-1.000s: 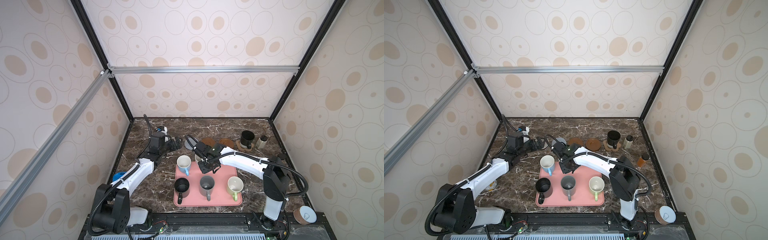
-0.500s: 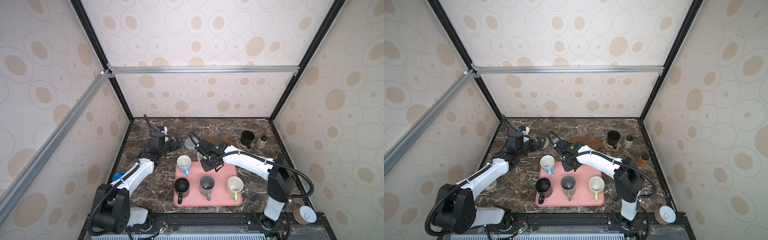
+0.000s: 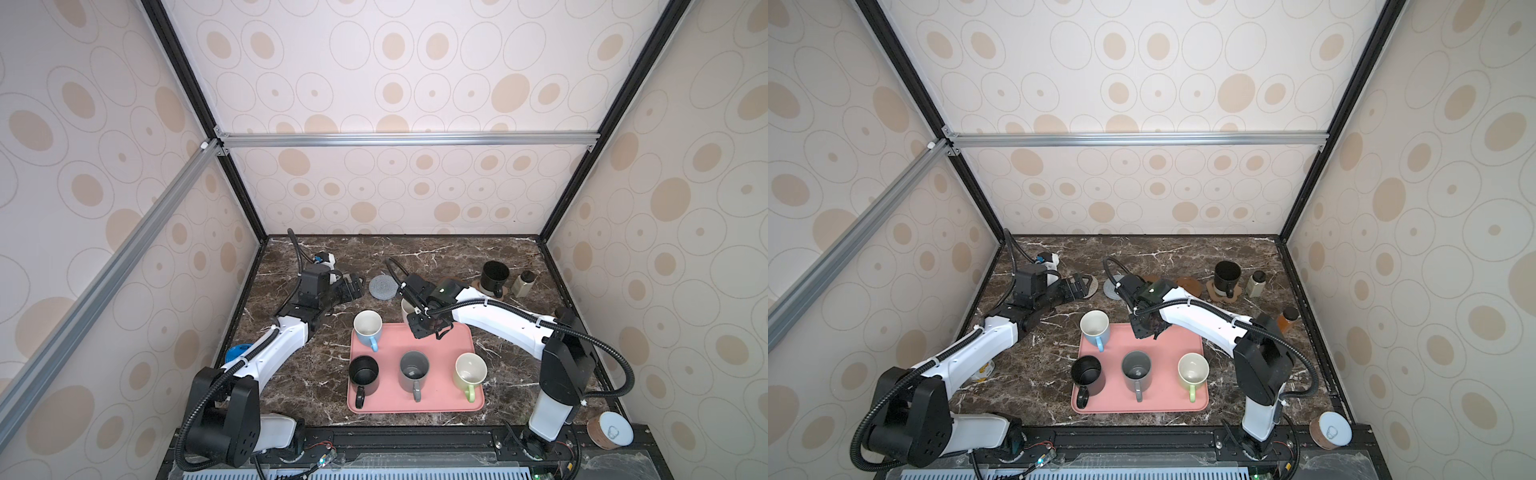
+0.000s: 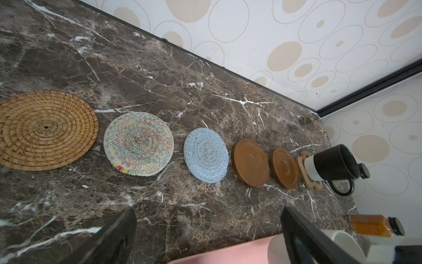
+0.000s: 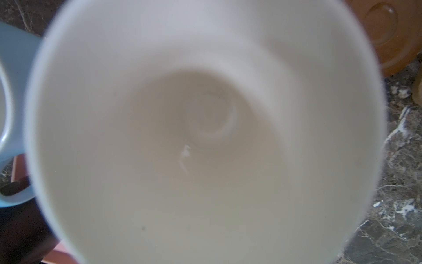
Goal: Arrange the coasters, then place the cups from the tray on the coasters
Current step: 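Carry the white mug with the right gripper toward the coaster row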
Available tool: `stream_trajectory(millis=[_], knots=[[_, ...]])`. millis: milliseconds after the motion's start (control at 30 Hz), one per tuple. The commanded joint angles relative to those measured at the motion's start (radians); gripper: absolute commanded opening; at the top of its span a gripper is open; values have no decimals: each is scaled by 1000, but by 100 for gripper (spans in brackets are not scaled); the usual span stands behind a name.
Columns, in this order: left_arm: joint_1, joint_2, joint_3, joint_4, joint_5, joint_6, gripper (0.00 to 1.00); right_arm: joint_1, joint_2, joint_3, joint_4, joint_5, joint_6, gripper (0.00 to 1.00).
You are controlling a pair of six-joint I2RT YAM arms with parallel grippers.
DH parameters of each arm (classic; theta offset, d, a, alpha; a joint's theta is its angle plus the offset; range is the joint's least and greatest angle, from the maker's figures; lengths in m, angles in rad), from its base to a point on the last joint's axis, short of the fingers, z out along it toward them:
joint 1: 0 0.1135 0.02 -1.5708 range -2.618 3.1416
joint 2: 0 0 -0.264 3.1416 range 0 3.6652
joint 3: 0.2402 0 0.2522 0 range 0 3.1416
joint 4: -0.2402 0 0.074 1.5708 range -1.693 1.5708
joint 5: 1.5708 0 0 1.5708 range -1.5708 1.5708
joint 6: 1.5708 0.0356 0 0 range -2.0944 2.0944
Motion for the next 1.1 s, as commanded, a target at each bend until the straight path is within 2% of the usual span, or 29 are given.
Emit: stream_trajectory(millis=[0, 1067], knots=[[5, 3, 25, 18, 3, 8, 100, -20, -54, -4, -2, 23, 9, 9], [5, -22, 13, 15, -6, 6, 100, -188, -86, -48, 13, 3, -34, 9]])
